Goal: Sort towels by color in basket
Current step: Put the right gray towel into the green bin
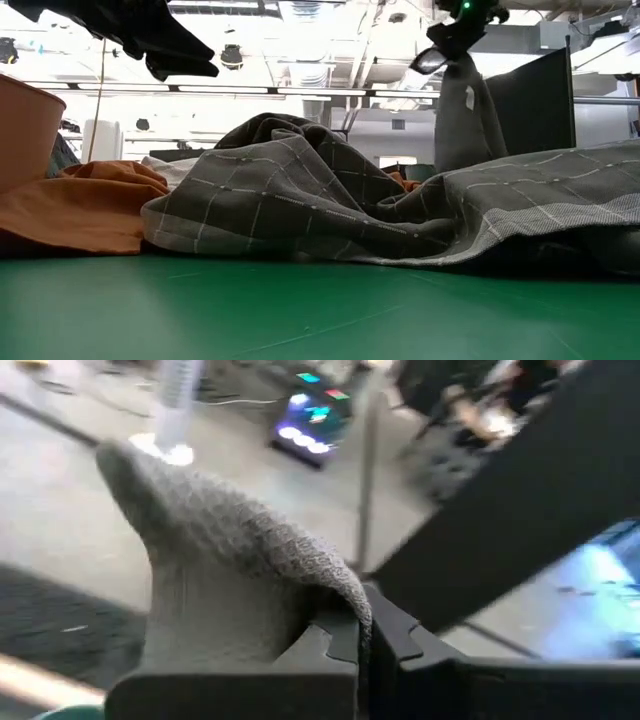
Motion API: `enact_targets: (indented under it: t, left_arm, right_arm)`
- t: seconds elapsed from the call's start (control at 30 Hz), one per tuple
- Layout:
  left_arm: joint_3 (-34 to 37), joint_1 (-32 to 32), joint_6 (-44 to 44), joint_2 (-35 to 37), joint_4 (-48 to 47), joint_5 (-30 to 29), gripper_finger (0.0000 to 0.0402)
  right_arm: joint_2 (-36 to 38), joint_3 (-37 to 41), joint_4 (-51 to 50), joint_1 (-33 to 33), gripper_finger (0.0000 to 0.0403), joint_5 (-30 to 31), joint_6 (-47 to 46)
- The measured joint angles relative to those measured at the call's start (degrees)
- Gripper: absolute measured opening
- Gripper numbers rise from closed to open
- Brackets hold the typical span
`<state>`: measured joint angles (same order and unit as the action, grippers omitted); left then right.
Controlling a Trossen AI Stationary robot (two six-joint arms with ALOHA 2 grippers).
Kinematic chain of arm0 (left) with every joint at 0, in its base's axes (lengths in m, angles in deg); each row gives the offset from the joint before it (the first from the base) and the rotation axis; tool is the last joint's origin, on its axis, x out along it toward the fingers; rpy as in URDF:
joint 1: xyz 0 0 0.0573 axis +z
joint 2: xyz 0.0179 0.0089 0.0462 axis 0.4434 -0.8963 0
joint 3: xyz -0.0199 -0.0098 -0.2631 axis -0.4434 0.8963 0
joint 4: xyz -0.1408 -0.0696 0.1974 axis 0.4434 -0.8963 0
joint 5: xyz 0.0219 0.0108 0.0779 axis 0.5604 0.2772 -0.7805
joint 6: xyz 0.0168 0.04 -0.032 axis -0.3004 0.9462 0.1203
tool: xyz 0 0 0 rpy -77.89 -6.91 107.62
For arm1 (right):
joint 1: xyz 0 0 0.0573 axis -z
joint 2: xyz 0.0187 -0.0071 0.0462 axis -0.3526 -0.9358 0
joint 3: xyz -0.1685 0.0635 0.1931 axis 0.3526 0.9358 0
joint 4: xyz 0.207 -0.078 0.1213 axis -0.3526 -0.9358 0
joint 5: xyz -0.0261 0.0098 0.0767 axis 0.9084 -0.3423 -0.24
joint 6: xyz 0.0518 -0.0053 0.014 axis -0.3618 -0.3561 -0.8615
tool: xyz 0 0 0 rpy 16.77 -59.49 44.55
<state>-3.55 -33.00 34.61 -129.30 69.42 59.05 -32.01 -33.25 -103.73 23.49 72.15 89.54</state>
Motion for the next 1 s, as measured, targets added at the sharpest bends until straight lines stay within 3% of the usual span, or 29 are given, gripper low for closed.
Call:
enact_targets:
  t: [0.13, 0.27, 0.5, 0.83, 0.93, 1.0]
  left_arm:
    - [0.0, 0.0, 0.92, 0.0, 0.02, 0.0, 0.021]
    - [0.0, 0.0, 1.47, 0.0, 0.06, -0.17, 0.021]
    - [0.0, 0.0, 1.52, 0.0, 0.07, -0.31, 0.021]
    - [0.0, 0.0, 1.45, 0.0, -0.04, -0.31, 0.021]
    - [0.0, 0.0, 1.43, 0.0, -0.09, -0.31, 0.021]
    - [0.0, 0.0, 1.31, 0.0, -0.09, -0.31, 0.021]
  right_arm:
    - [-0.62, -0.07, 0.38, 1.67, 0.0018, 1.08, 10.67]
    - [-2.71, -0.04, -8.59, 1.62, 0.0018, 0.86, 19.25]
    - [-6.82, 0.02, -26.41, -0.85, 0.0018, -0.32, 20.55]
    - [-7.37, 0.0, -37.25, -5.47, 0.0017, -19.98, 15.7]
    - [-7.37, 0.0, -35.26, -5.34, 0.0025, -31.37, 10.97]
    - [-7.37, 0.0, -31.92, -4.98, 0.003, -33.48, 7.77]
